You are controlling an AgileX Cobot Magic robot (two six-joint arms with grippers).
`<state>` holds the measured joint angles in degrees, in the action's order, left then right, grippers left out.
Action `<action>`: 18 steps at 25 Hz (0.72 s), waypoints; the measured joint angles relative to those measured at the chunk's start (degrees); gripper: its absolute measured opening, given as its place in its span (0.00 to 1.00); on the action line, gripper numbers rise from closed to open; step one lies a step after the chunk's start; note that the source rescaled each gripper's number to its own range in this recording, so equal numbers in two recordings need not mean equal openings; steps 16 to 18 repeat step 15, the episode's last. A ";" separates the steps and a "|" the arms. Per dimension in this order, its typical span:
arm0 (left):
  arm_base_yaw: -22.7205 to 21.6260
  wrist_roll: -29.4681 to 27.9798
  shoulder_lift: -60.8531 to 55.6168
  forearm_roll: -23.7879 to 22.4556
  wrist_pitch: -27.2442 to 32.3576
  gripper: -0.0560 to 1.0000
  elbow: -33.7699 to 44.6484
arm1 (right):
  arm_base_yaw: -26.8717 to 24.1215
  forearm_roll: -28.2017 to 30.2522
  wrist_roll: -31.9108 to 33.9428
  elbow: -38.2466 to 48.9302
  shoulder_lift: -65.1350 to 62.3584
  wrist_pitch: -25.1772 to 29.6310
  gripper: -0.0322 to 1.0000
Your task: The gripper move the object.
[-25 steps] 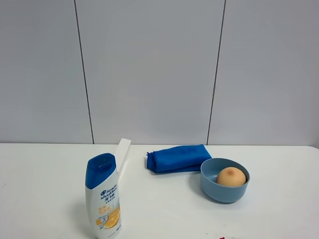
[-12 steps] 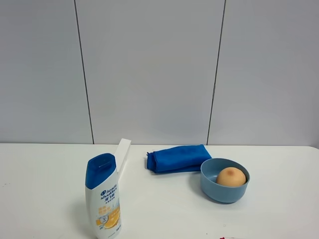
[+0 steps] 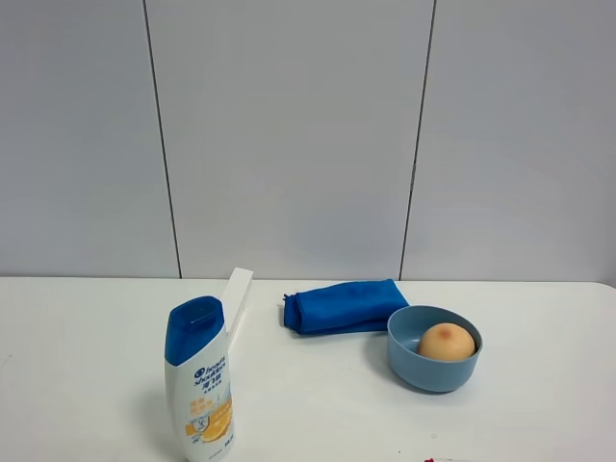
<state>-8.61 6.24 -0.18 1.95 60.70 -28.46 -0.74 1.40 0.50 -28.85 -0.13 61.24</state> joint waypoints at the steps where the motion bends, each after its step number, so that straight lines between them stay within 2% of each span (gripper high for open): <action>1: 0.00 0.00 0.00 0.00 0.00 0.90 0.00 | 0.00 0.00 0.00 0.00 0.00 0.00 1.00; 18: 0.00 -0.07 0.00 0.43 0.00 0.90 0.00 | 0.00 0.00 0.00 0.00 0.00 0.00 1.00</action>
